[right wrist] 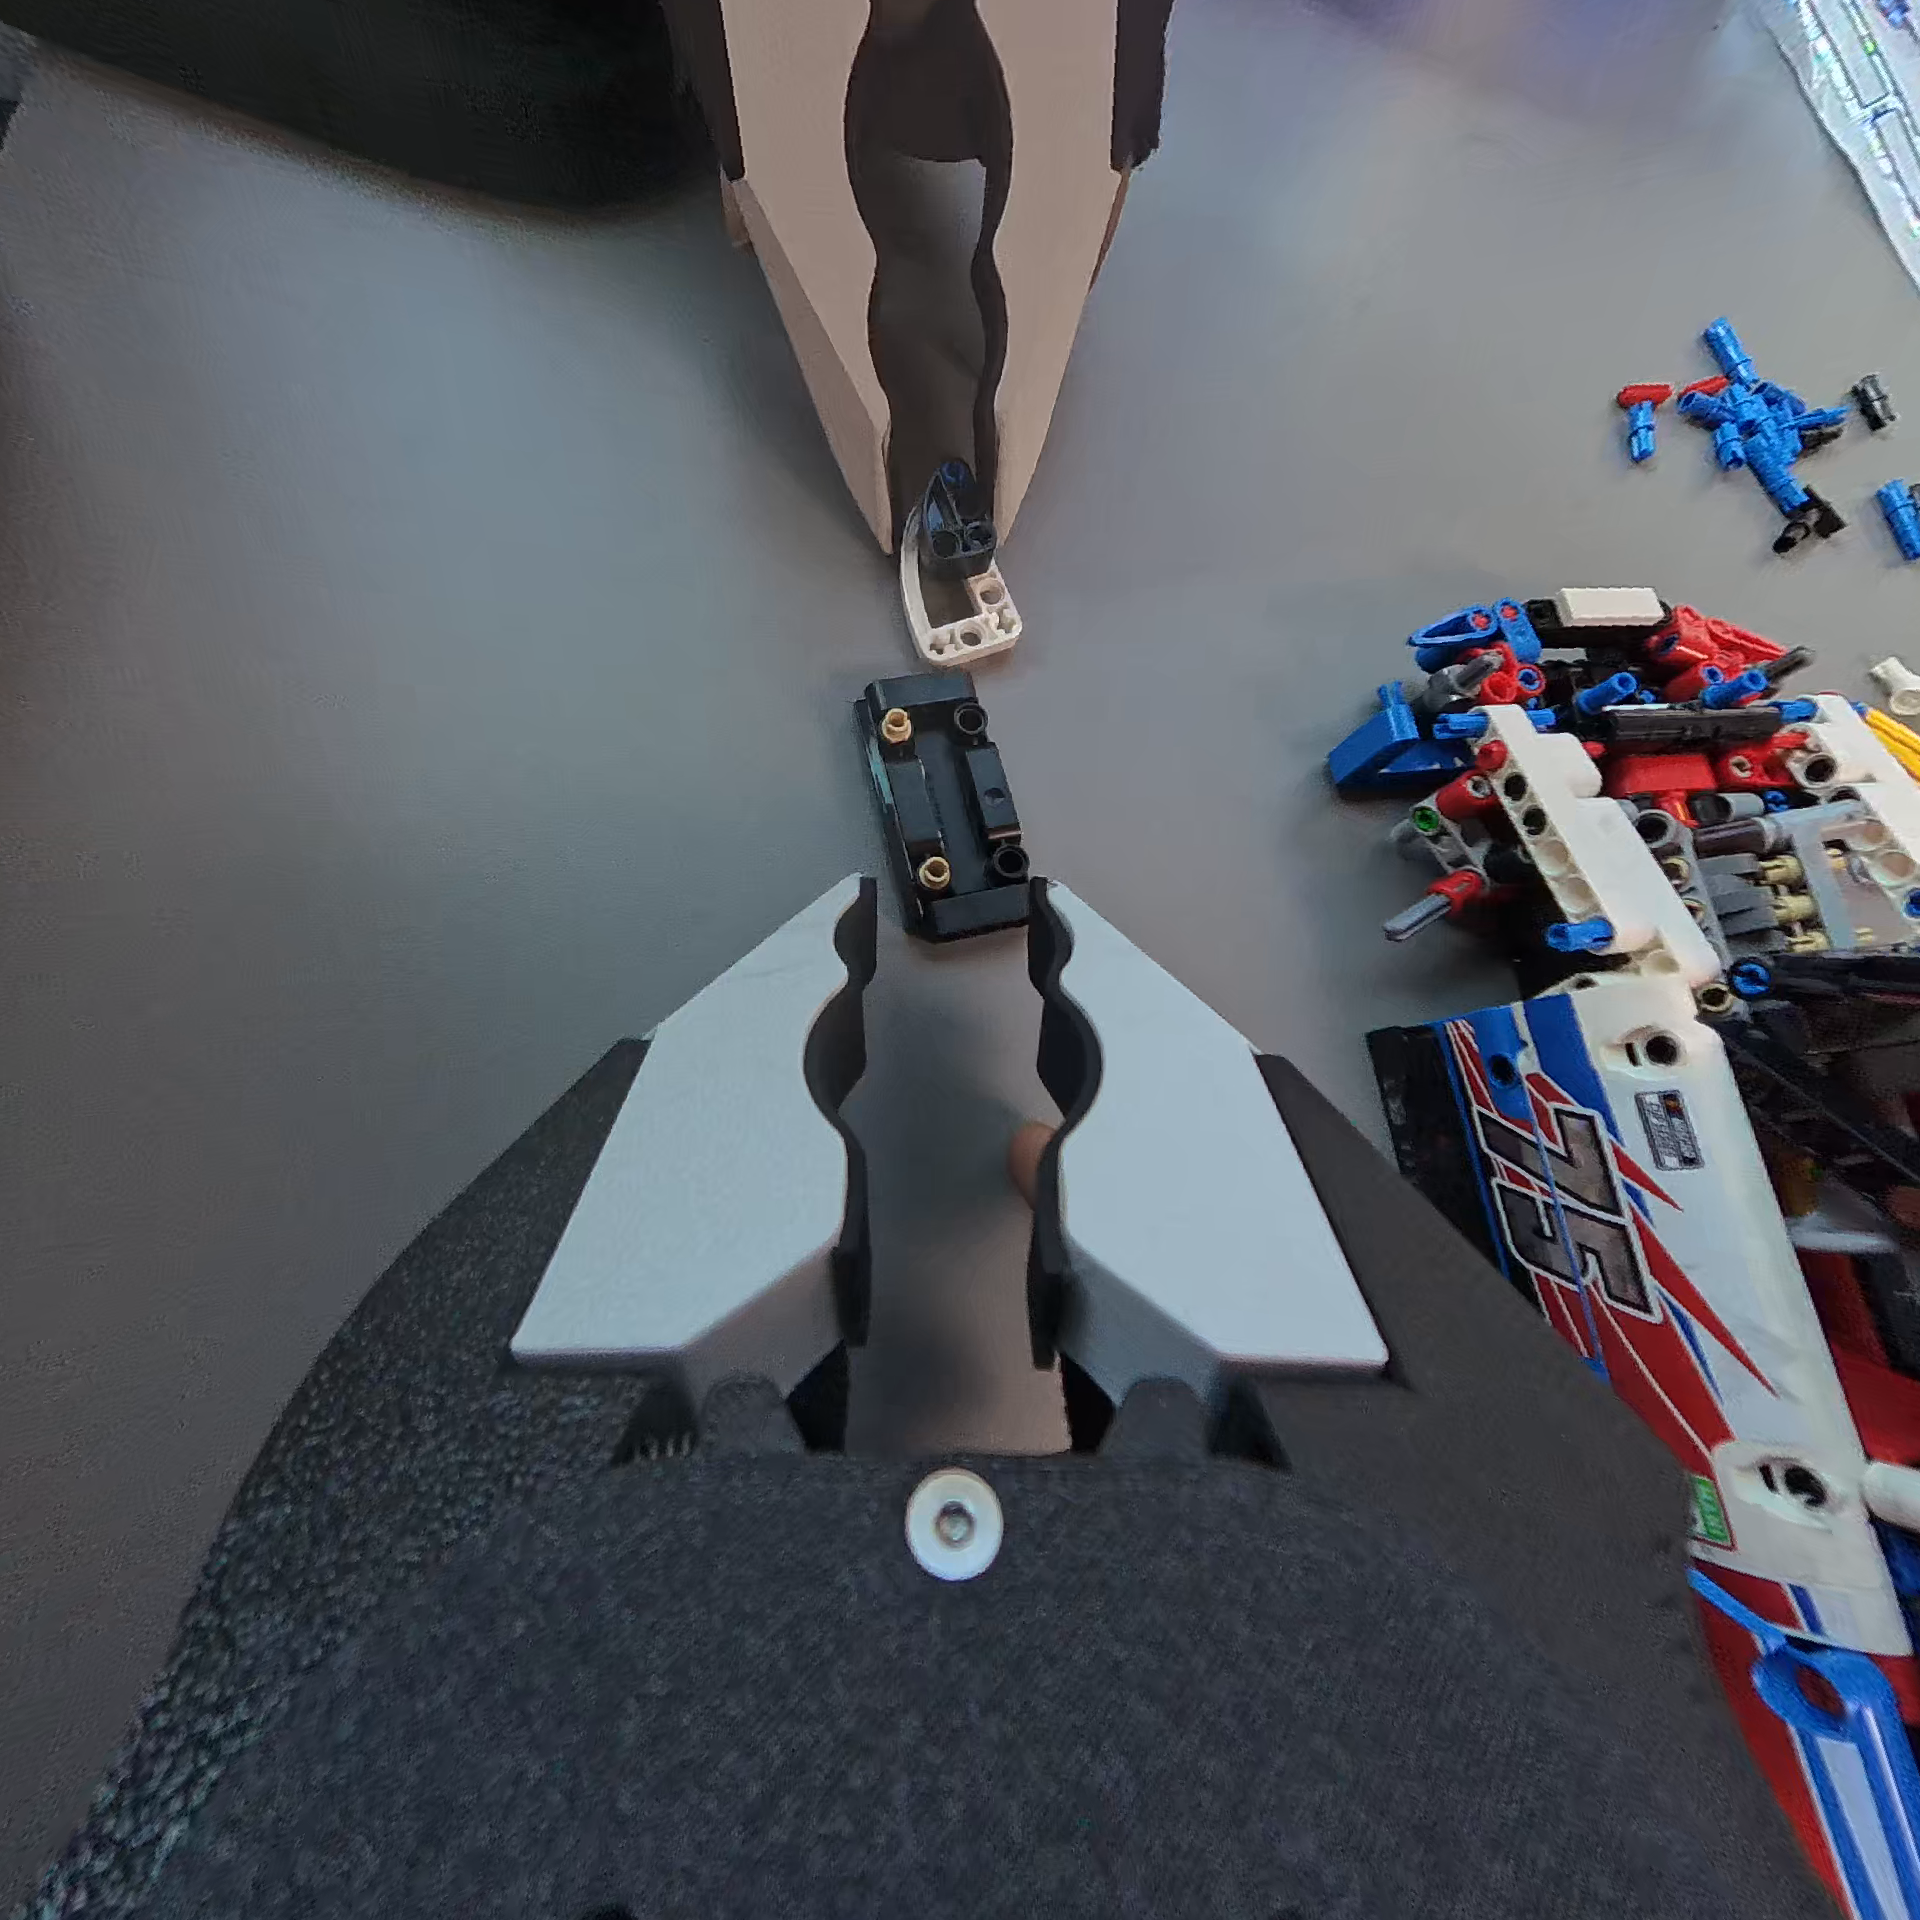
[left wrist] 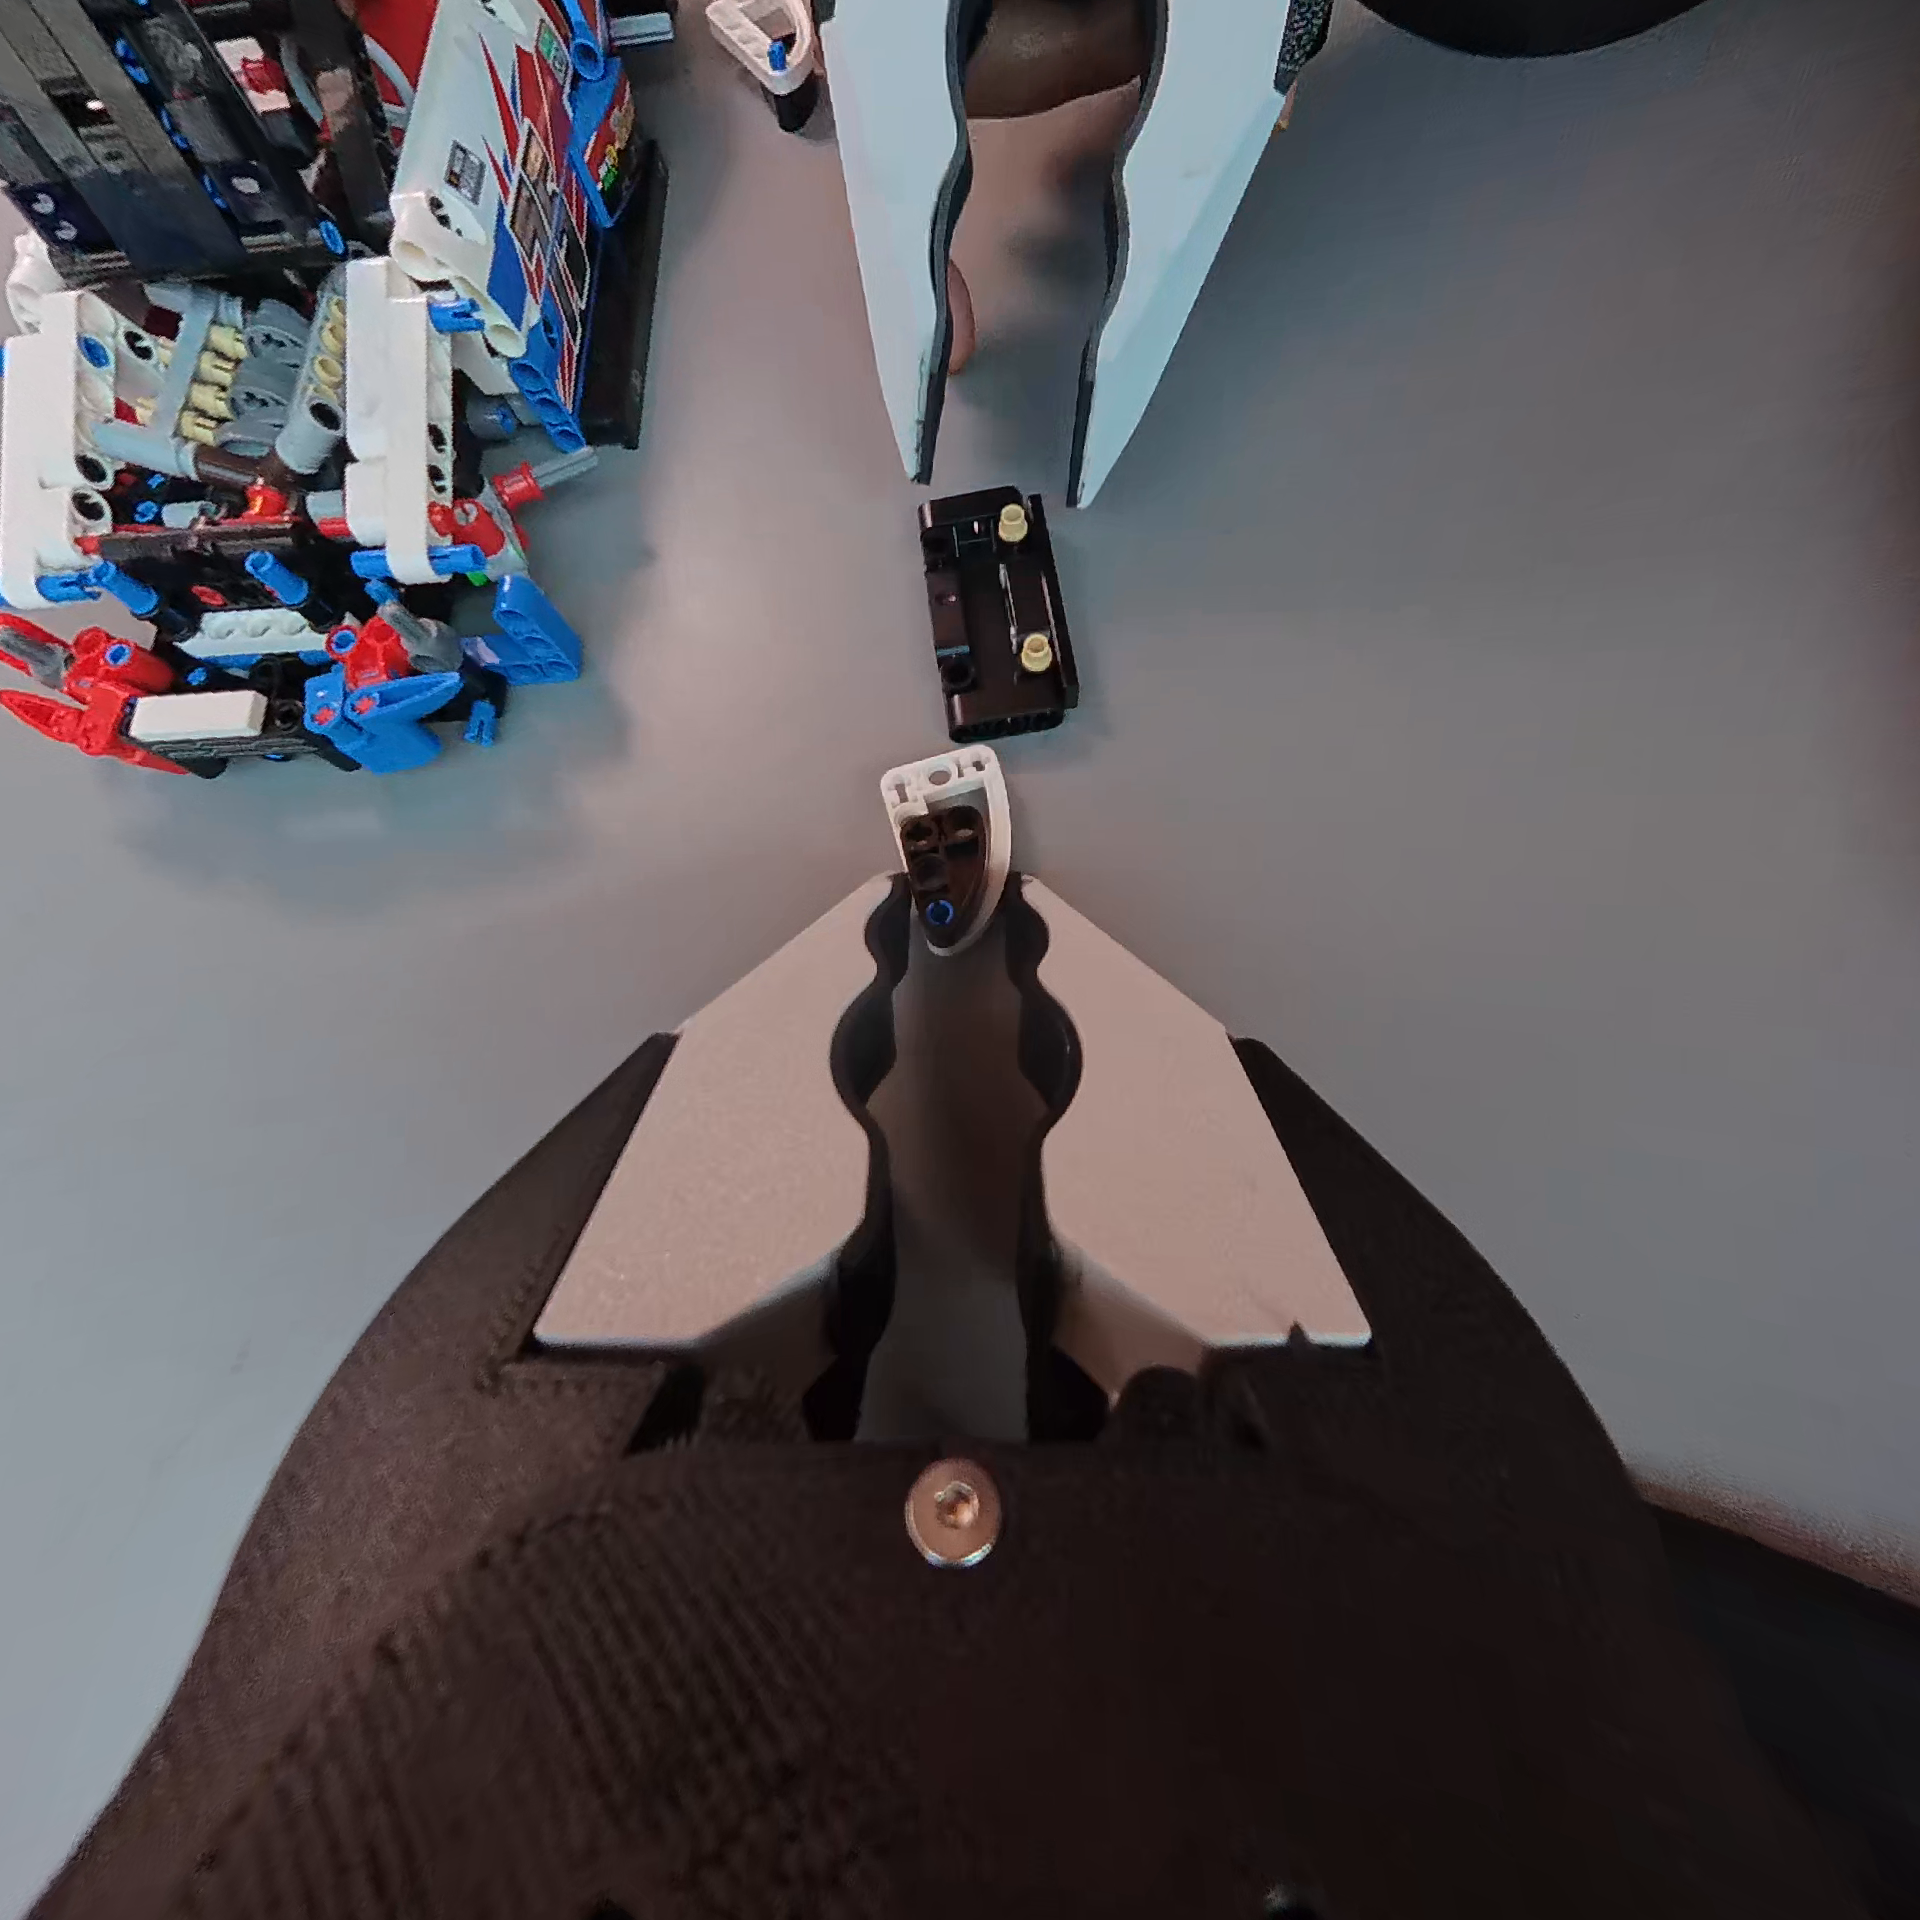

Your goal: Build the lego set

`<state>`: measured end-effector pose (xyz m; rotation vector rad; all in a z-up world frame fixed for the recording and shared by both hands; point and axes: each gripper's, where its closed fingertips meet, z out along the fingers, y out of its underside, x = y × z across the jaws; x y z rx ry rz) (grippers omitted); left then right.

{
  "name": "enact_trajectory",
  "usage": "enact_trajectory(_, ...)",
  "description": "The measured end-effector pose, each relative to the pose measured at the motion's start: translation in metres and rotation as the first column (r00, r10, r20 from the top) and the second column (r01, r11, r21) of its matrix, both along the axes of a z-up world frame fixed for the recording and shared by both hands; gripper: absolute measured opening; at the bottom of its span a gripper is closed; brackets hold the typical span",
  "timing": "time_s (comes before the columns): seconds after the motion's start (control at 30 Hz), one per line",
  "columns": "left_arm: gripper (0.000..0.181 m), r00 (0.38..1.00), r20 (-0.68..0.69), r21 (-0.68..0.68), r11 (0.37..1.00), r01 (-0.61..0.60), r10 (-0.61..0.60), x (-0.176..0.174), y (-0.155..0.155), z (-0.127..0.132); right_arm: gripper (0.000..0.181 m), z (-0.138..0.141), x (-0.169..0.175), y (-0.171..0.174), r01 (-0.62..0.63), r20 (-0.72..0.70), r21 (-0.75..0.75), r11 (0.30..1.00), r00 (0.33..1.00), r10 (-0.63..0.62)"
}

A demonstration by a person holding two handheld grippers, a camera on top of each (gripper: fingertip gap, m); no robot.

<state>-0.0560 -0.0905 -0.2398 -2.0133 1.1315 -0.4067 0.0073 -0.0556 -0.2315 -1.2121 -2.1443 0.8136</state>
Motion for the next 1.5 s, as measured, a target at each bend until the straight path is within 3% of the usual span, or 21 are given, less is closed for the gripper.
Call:
enact_trajectory(0.33,0.016,0.996,0.079,0.040,0.999,0.037,-0.040,0.016,-0.001,0.013,0.029,-0.004,-0.003,0.004,0.003,0.034,0.039,0.999,0.999,-0.004)
enact_trajectory(0.73,0.016,0.997,0.049,0.022,0.998,0.055,-0.056,0.025,0.000,0.006,0.026,-0.007,-0.009,0.000,-0.015,0.066,0.086,0.996,0.998,0.010)
enact_trajectory(1.3,0.015,0.982,0.183,0.089,0.996,0.025,-0.041,0.028,0.006,0.032,0.026,-0.007,-0.007,0.002,0.025,0.074,0.100,0.995,0.997,-0.033)
enact_trajectory(1.5,0.015,0.988,0.146,0.049,0.998,0.039,-0.046,0.030,0.004,0.021,0.026,-0.007,-0.008,-0.001,0.033,0.074,0.097,0.995,0.996,-0.040)
